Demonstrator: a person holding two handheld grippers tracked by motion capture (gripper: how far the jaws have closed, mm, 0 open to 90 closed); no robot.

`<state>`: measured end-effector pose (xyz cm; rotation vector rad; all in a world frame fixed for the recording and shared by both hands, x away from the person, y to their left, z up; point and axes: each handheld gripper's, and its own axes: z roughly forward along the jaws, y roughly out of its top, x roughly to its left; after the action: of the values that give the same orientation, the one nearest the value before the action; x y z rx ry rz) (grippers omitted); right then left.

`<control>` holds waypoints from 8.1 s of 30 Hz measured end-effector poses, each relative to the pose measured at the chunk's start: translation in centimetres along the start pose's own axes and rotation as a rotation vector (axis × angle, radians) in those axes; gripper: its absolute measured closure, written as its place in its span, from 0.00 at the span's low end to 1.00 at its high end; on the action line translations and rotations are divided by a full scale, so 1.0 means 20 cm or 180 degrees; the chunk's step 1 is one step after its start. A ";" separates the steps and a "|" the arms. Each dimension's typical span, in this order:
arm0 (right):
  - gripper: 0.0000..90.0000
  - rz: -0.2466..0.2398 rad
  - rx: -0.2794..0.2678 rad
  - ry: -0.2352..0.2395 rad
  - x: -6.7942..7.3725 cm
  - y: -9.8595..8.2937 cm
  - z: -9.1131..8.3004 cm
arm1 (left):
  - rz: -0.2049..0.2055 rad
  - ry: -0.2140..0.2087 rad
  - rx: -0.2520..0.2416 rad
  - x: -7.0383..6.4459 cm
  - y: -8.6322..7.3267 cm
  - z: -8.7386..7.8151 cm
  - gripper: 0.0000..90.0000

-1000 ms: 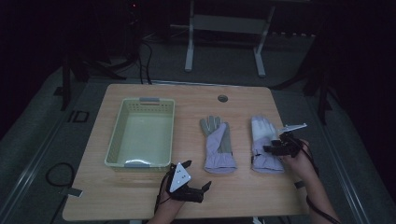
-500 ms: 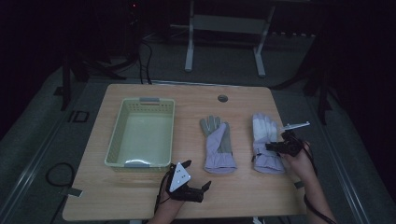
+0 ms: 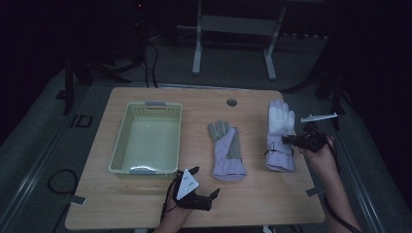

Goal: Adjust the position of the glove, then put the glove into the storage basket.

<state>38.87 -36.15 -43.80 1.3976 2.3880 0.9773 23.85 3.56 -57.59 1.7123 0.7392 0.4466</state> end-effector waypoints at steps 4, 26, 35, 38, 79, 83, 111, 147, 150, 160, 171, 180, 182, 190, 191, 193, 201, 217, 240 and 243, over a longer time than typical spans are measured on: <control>0.90 -0.0035 -0.0075 0.0007 0.04 0.04 -0.04 | 0.0003 0.0002 0.0001 0.00 0.00 0.00 0.00; 0.90 -0.0318 -0.0139 0.0100 0.48 0.30 -0.03 | 0.0014 -0.0004 -0.0009 0.00 0.00 0.00 0.00; 0.90 -0.0330 0.0073 0.0160 0.64 0.32 0.12 | 0.0025 -0.0007 -0.0010 0.00 0.00 0.00 0.00; 0.90 -0.0360 0.0139 0.0172 0.68 0.31 0.17 | 0.0033 -0.0008 -0.0006 0.00 0.00 0.00 0.00; 0.72 -0.0396 0.0530 0.0081 0.63 0.12 0.58 | 0.0030 -0.0052 -0.0014 -0.01 0.00 0.00 0.00; 0.56 -0.0453 0.0256 0.0257 0.61 0.13 0.50 | 0.0117 -0.0051 -0.0042 -0.03 0.00 0.00 0.00; 0.13 -0.0730 -0.0711 0.0473 0.32 0.03 0.24 | -0.0149 -0.0167 0.0270 0.06 0.62 0.25 0.00; 0.33 -0.0438 0.0070 0.0745 0.26 -0.08 0.72 | -0.1081 0.0096 0.1621 0.38 0.30 0.67 0.17; 0.49 -0.0304 0.0147 0.1064 0.23 -0.09 0.74 | -0.1102 -0.0054 0.1635 0.40 0.29 0.67 0.27; 0.79 -0.0370 0.0215 0.0886 0.31 -0.06 0.70 | -0.1172 -0.0483 0.1636 0.41 0.32 0.67 0.71; 0.87 -0.0422 0.0160 0.0723 0.36 -0.06 0.64 | -0.0772 -0.0446 0.1635 0.35 0.39 0.64 0.80; 0.88 -0.0497 0.0019 0.0701 0.41 -0.01 0.54 | -0.0668 -0.0468 0.1578 0.33 0.50 0.57 0.81; 0.88 -0.0547 -0.0014 0.0657 0.43 0.02 0.51 | -0.0641 -0.0457 0.1576 0.33 0.53 0.56 0.81; 0.88 -0.0594 -0.0159 0.0694 0.51 0.12 0.41 | -0.0576 -0.0455 0.1506 0.36 0.66 0.45 0.81; 0.88 -0.0601 -0.0164 0.0692 0.52 0.13 0.40 | -0.0582 -0.0446 0.1497 0.37 0.67 0.43 0.81; 0.88 -0.0629 -0.0207 0.0673 0.56 0.17 0.39 | -0.0593 -0.0419 0.1465 0.39 0.71 0.40 0.81; 0.88 -0.0665 -0.0278 0.0676 0.66 0.29 0.38 | -0.0562 -0.0360 0.1469 0.48 0.81 0.28 0.81; 0.88 -0.0741 -0.0332 0.0686 0.86 0.49 0.41 | -0.0512 -0.0283 0.1466 0.67 0.92 0.10 0.81; 0.89 -0.0929 -0.0312 0.0810 1.36 0.69 0.72 | -0.0546 -0.0043 0.1579 1.05 0.82 -0.37 0.81; 0.89 -0.0961 -0.0333 0.0846 1.43 0.69 0.77 | -0.0581 -0.0036 0.1575 1.10 0.77 -0.43 0.81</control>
<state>40.77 -0.87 -42.46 0.8830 2.5880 1.2443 38.17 22.57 -42.32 2.0761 1.0496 0.1290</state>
